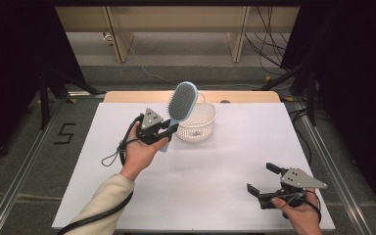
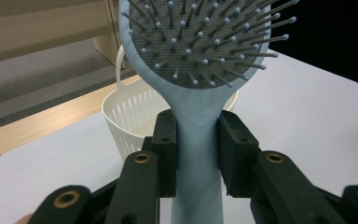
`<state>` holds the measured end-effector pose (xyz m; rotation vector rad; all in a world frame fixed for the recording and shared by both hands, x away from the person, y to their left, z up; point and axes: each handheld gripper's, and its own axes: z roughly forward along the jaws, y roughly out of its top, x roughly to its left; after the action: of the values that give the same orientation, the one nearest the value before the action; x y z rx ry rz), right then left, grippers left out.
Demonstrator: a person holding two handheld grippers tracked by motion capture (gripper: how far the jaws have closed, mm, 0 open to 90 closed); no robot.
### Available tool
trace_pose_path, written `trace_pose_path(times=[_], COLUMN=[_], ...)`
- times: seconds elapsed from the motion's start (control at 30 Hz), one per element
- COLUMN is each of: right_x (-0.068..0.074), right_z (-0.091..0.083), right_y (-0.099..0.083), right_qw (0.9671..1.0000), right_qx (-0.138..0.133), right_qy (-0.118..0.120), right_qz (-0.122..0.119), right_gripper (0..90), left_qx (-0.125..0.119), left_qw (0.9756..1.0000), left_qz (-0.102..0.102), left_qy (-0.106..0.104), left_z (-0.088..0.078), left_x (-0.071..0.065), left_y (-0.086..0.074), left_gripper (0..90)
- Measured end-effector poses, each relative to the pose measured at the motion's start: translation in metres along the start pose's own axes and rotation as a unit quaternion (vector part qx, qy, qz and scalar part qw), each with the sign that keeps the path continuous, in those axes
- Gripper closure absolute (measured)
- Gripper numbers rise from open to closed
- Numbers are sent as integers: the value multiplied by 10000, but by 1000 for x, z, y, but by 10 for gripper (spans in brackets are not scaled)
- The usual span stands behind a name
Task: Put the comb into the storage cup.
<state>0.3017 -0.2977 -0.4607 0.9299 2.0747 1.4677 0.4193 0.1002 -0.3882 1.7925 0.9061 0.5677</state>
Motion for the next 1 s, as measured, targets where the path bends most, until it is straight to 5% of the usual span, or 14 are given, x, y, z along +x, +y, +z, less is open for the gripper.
trace_pose_path(times=[1.0], right_x=[0], right_z=[0], right_y=[0], right_qw=[10000], right_qx=[-1], right_qy=[-8], right_qz=[9], right_gripper=[2], left_qx=[-72], left_qw=[10000], left_qz=[-25], left_qy=[24], left_z=[0], left_x=[2], left_y=[4], left_gripper=[700])
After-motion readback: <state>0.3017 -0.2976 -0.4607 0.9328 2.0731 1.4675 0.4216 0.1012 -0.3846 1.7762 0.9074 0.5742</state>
